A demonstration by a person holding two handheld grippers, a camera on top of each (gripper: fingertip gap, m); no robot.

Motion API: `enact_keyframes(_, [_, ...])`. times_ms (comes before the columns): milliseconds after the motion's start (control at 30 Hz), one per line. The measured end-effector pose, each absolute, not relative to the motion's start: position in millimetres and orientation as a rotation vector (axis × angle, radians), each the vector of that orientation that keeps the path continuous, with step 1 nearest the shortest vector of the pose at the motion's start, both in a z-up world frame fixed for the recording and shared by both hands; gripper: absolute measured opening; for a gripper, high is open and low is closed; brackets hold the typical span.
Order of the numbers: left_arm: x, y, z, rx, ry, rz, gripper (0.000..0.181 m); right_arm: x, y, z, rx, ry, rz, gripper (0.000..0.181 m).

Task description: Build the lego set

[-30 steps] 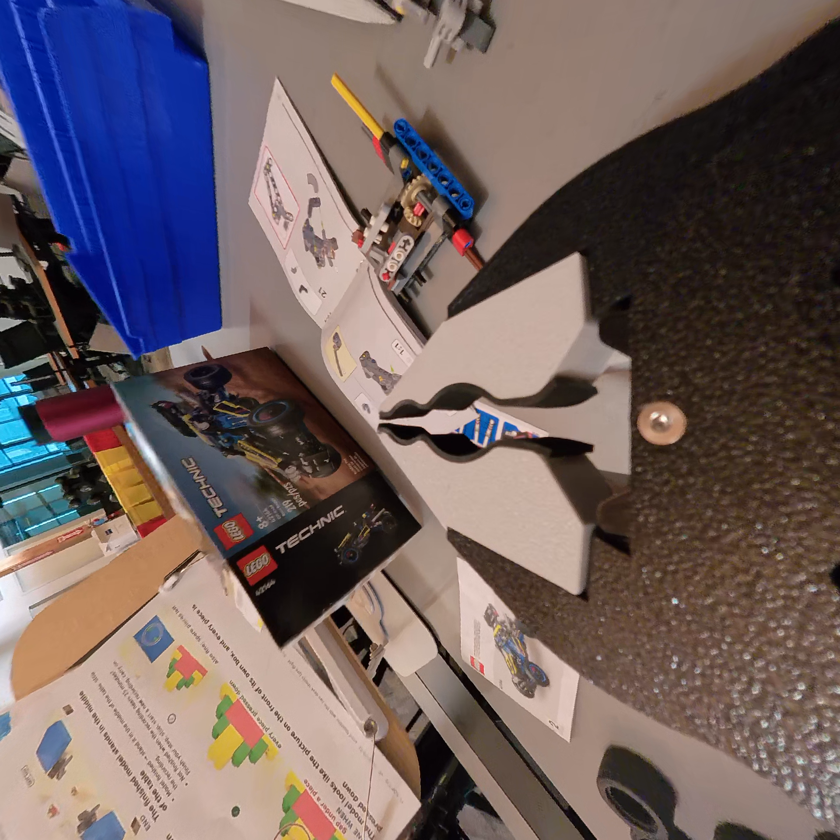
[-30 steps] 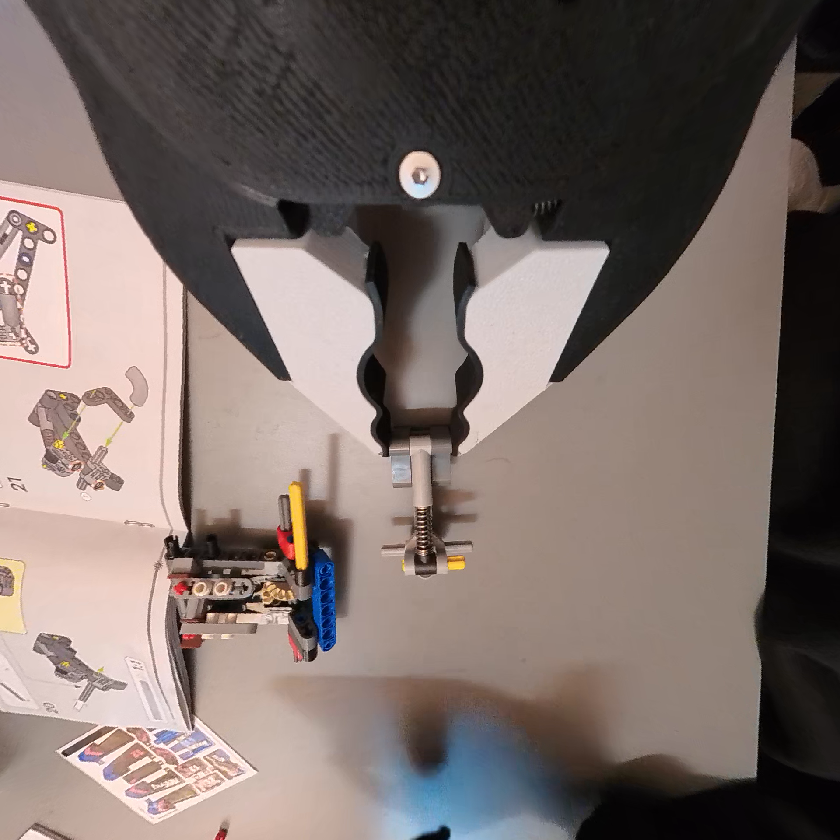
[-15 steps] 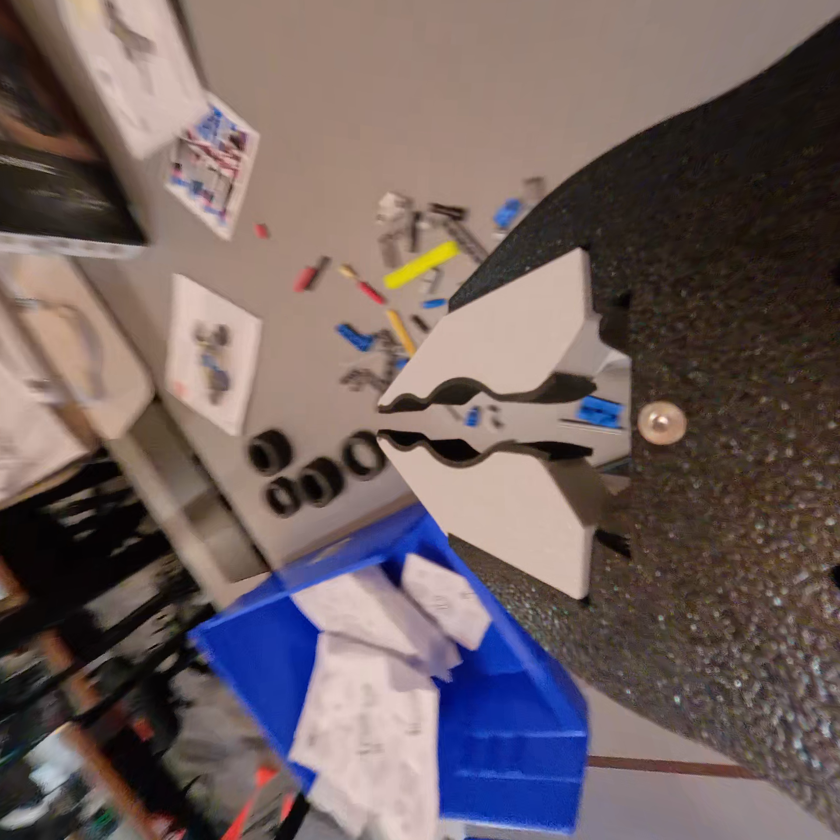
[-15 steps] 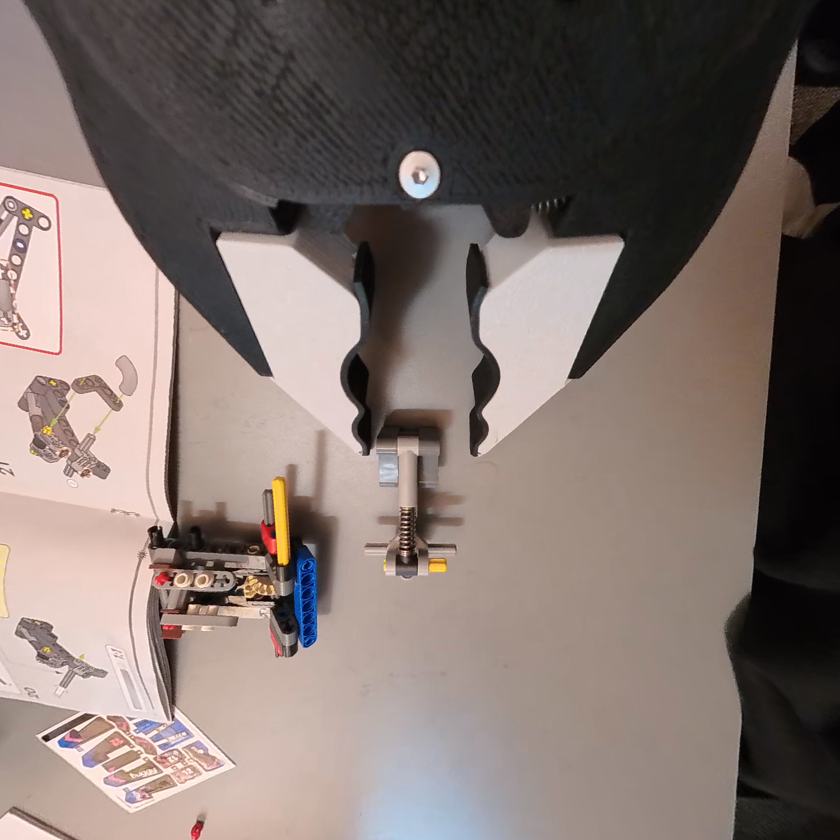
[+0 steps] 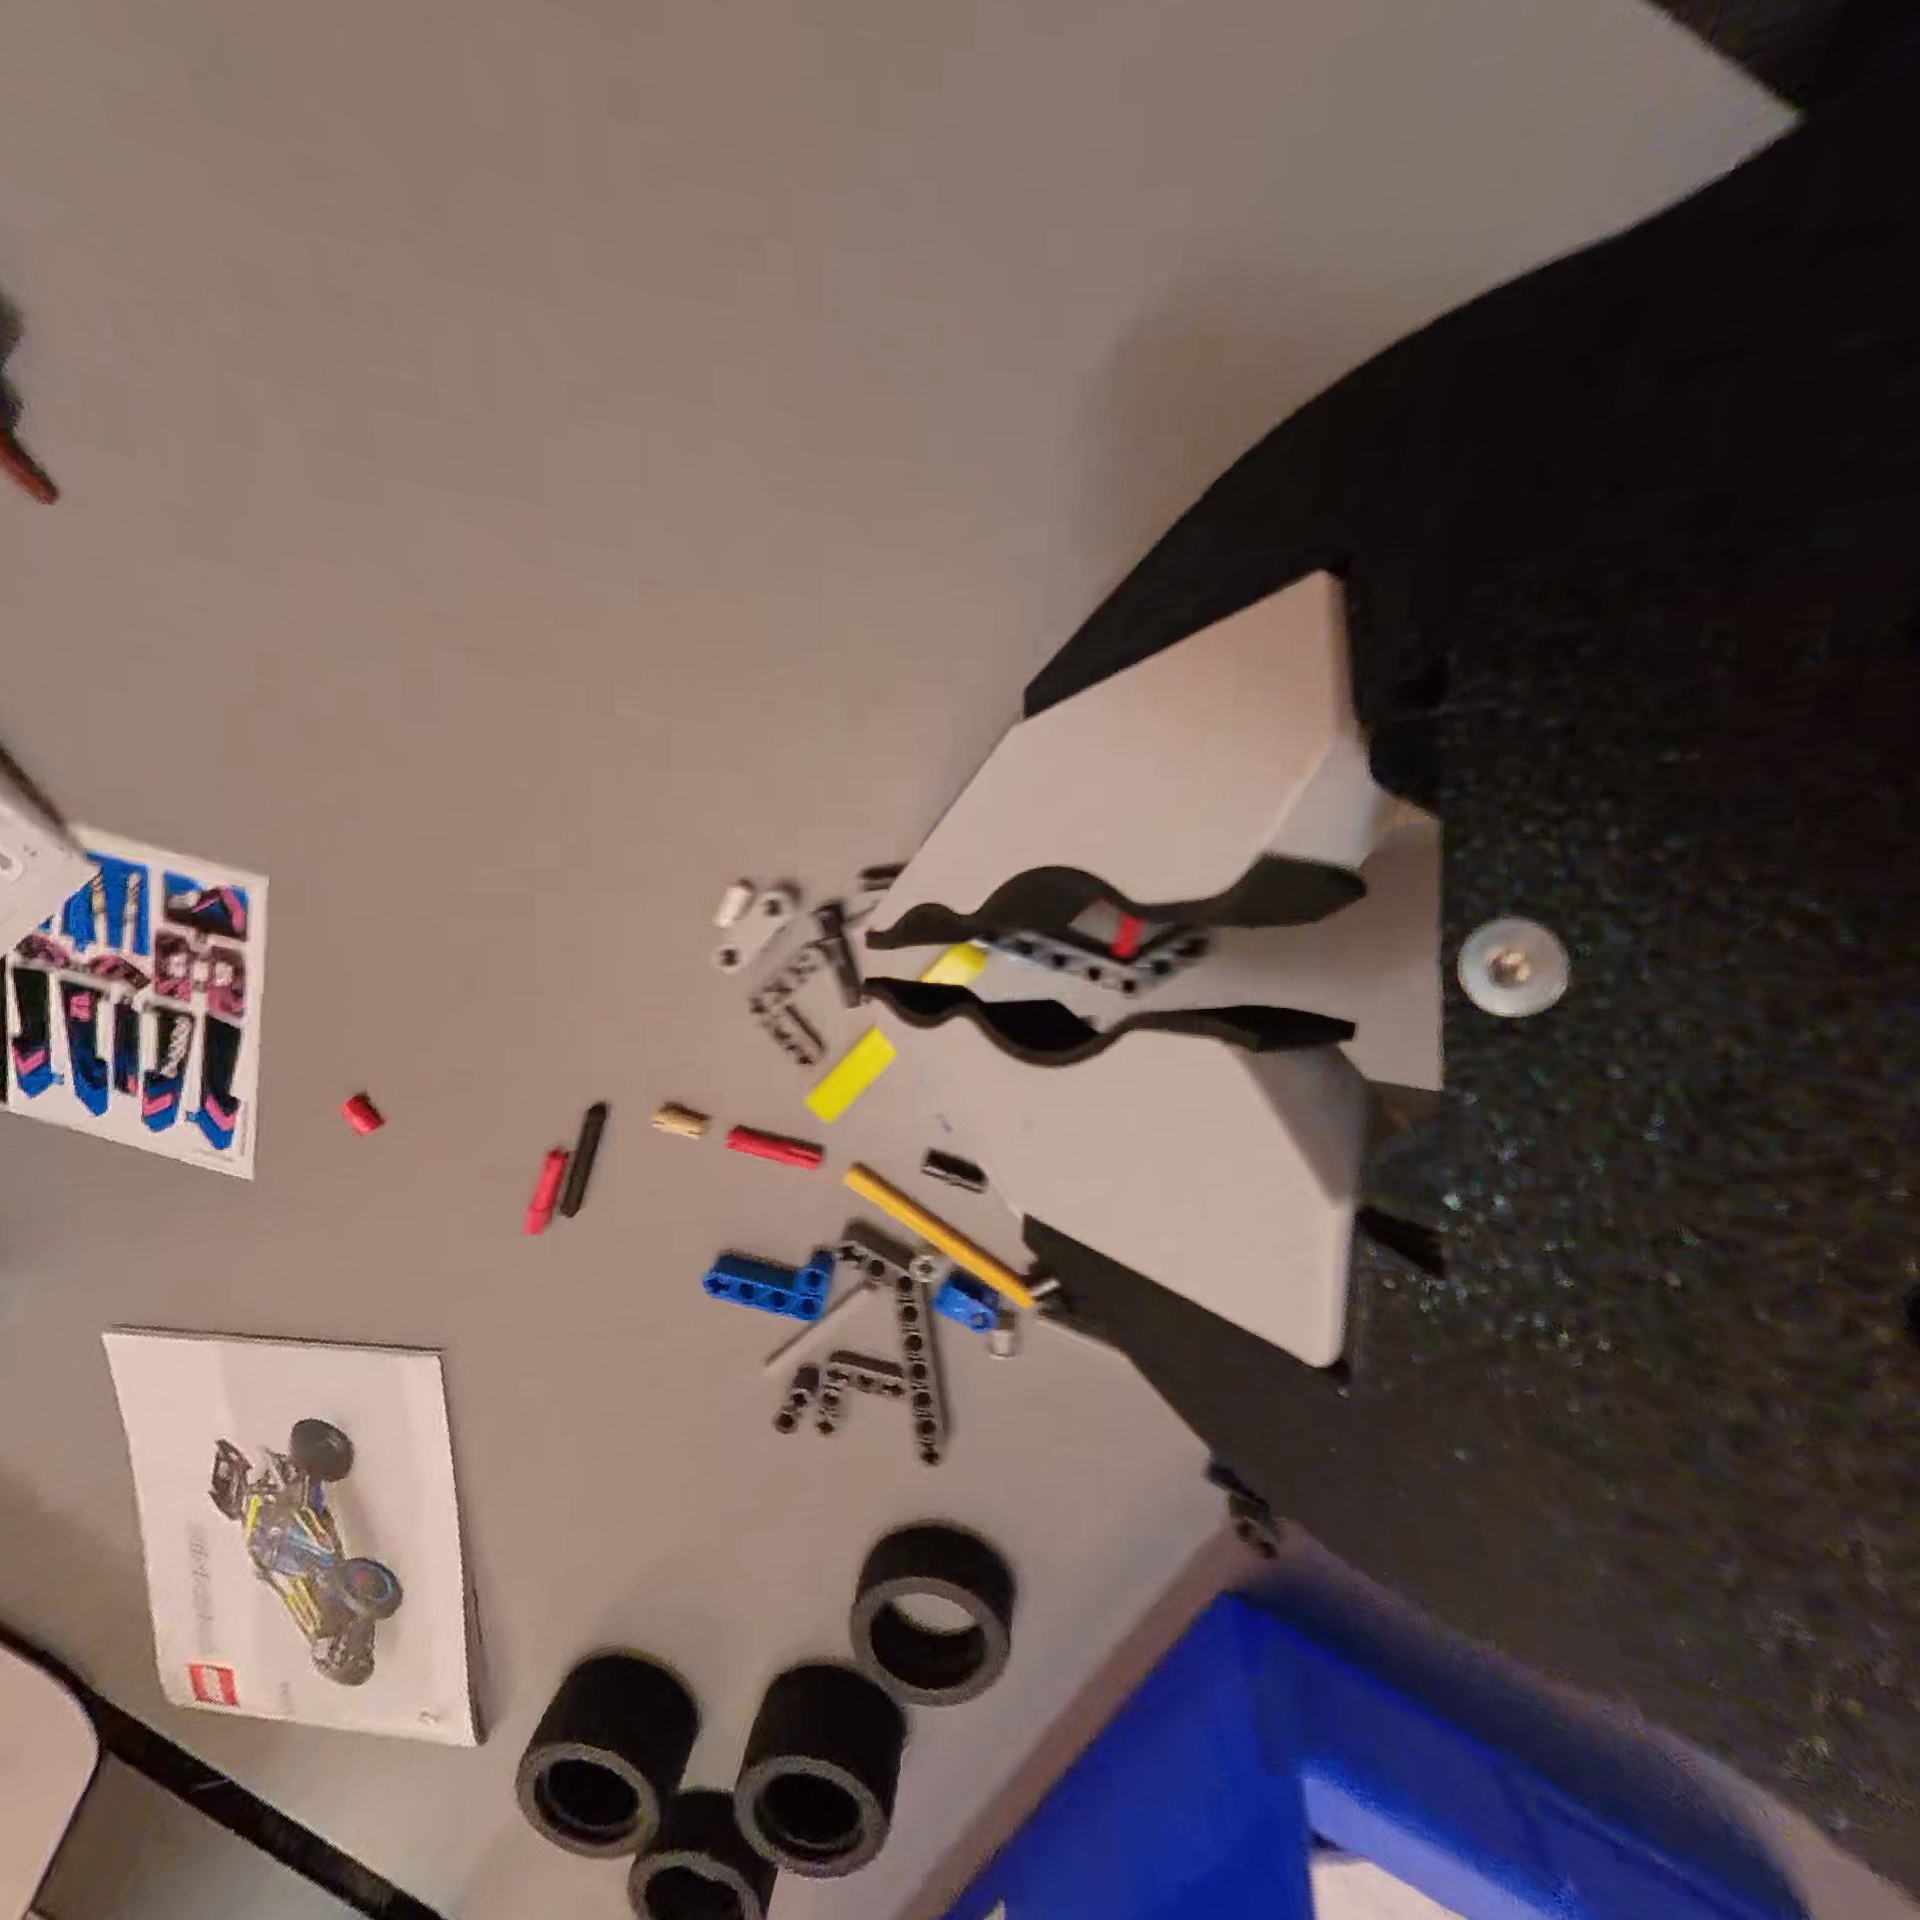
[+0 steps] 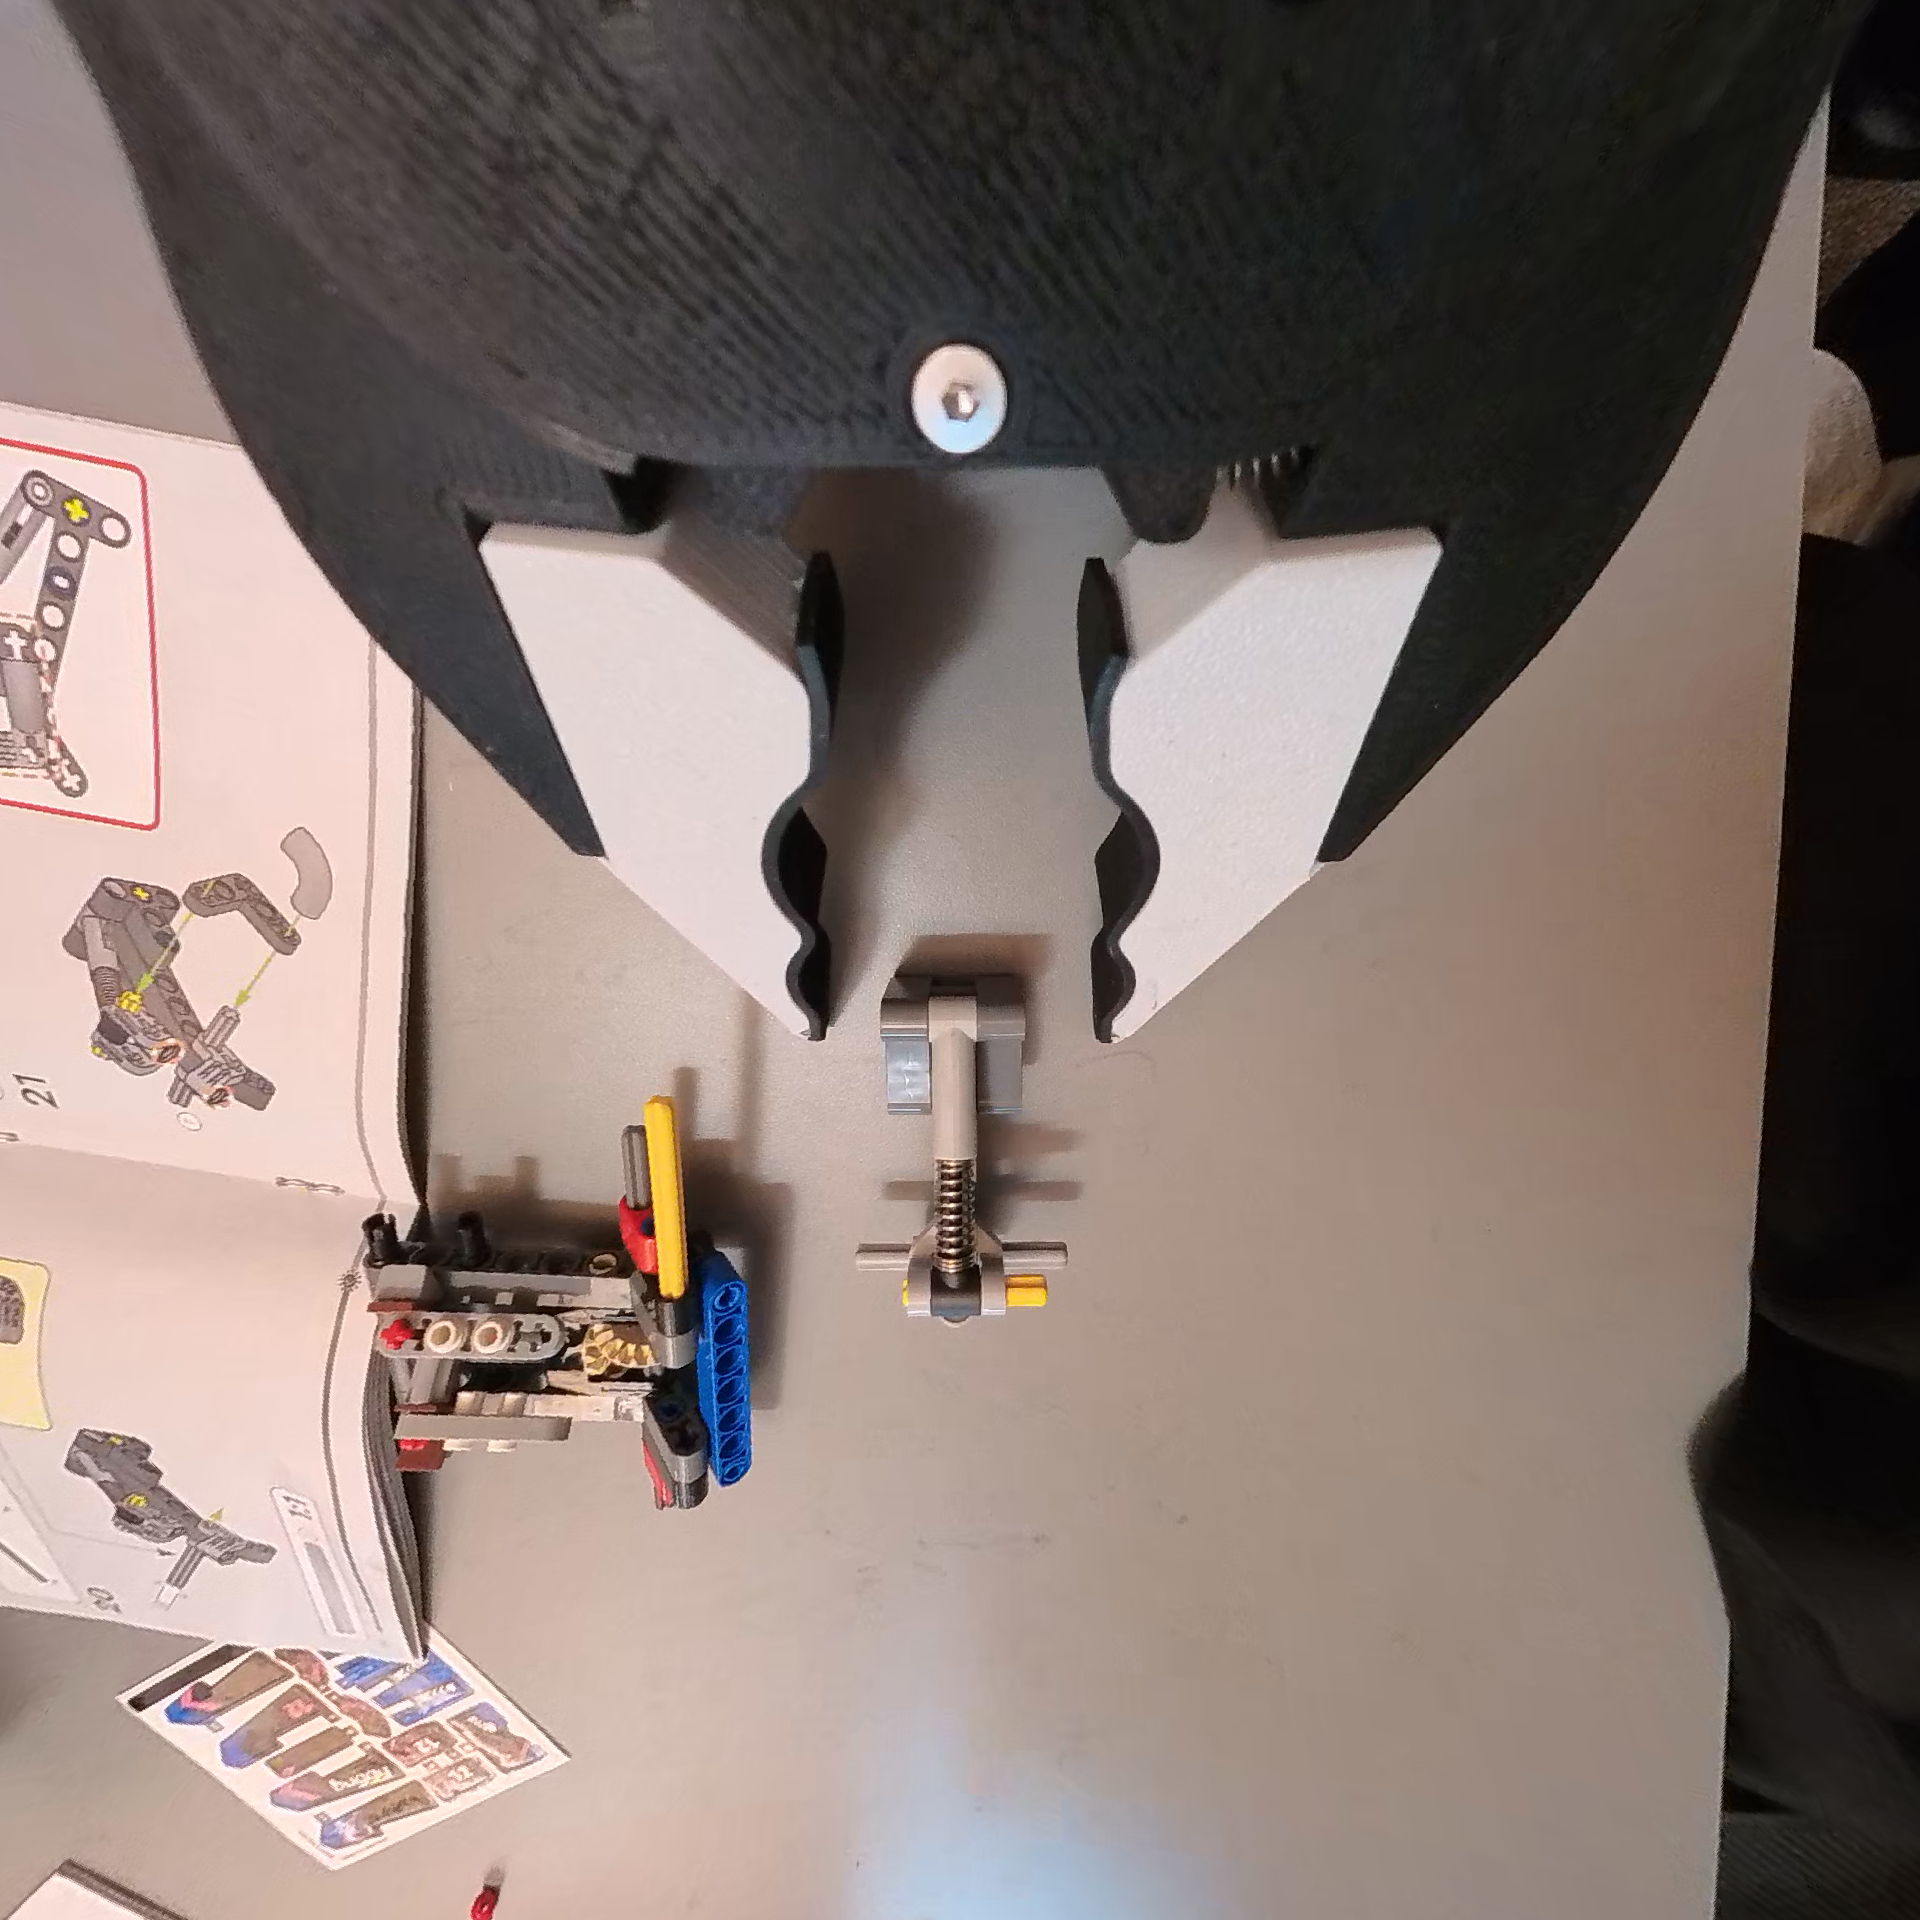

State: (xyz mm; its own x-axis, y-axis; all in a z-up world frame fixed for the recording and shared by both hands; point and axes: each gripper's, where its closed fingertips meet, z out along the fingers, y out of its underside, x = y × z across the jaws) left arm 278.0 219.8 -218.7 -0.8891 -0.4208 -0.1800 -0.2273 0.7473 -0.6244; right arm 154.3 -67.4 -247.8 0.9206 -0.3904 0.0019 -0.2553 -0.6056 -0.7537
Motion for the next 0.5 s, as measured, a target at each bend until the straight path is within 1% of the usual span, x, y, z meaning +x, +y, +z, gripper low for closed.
enact_keyframes(33, [284.5, 213.2, -220.1, -0.571, 2.632, -0.883, 0.003, 154.3, -67.4, -247.8, -2.251, 0.457, -0.21, 0.049])
enact_keyframes(133, [290.4, 200.7, -232.0, -0.667, 2.681, -0.822, 0.002, 154.2, -67.4, -247.9, -2.251, 0.456, -0.212, 0.049])
enact_keyframes(233, [295.5, 203.5, -248.2, -0.73, 2.711, -0.662, 0.004, 154.5, -67.4, -247.8, -2.251, 0.455, -0.219, 0.049])
enact_keyframes(333, [299.8, 200.6, -249.5, -0.78, 2.695, -0.626, 0.004, 154.2, -67.2, -247.9, -2.252, 0.455, -0.216, 0.049])
enact_keyframes(433, [304.1, 201.5, -243.5, -0.789, 2.653, -0.592, 0.01, 154.2, -67.2, -247.9, -2.251, 0.457, -0.212, 0.049])
enact_keyframes(500, [303.7, 199.8, -242.2, -0.825, 2.652, -0.608, 0.01, 154.0, -67.0, -247.9, -2.252, 0.454, -0.214, 0.048])
